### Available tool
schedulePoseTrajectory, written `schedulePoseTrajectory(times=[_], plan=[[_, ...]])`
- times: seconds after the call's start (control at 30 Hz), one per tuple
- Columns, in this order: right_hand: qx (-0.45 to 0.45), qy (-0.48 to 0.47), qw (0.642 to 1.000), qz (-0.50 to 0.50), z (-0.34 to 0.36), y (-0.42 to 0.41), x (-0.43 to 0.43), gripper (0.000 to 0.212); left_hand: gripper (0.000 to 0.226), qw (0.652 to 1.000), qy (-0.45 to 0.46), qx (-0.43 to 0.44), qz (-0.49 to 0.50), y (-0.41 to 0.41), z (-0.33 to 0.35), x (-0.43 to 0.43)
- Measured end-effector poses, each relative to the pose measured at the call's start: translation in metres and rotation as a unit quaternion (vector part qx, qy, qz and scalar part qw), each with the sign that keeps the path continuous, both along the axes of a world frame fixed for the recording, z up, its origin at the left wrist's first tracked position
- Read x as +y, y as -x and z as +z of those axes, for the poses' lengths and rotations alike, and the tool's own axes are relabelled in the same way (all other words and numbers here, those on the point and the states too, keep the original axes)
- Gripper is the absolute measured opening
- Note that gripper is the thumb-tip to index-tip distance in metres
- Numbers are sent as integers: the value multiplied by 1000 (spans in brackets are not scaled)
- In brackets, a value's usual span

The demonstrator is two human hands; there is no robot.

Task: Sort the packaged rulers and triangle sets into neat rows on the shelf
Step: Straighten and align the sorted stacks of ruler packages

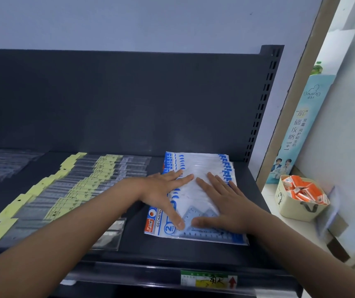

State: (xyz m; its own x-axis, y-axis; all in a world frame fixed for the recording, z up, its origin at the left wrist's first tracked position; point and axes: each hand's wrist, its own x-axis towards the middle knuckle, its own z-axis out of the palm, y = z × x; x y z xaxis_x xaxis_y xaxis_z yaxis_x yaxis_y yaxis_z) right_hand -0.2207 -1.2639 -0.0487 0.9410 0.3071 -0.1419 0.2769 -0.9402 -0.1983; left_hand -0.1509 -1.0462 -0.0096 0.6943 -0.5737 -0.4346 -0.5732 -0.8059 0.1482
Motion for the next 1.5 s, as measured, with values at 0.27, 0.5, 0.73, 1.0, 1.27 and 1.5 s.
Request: schedulePoseTrajectory(times=[0.27, 0.5, 0.73, 1.0, 1.27, 1.5], plan=[[-18, 14, 1000, 3, -1, 7, -1, 113, 131, 998, -11, -50, -29, 8, -1, 1], [-14, 9, 1000, -11, -6, 5, -10, 104, 137, 999, -5, -42, -16, 11, -20, 5], [-47, -442, 853, -274, 14, -41, -17, 73, 74, 902, 372, 57, 212, -11, -15, -10], [20, -542, 754, -371, 18, -68, -4, 71, 81, 713, 531, 209, 408, -51, -16, -28], [10, -549, 741, -386, 19, -83, -18, 41, 30, 655, 605, 137, 432, -63, -24, -17], [-1, -540, 712, -449, 14, -102, -36, 12, 15, 624, 604, 143, 475, -72, -28, -18]])
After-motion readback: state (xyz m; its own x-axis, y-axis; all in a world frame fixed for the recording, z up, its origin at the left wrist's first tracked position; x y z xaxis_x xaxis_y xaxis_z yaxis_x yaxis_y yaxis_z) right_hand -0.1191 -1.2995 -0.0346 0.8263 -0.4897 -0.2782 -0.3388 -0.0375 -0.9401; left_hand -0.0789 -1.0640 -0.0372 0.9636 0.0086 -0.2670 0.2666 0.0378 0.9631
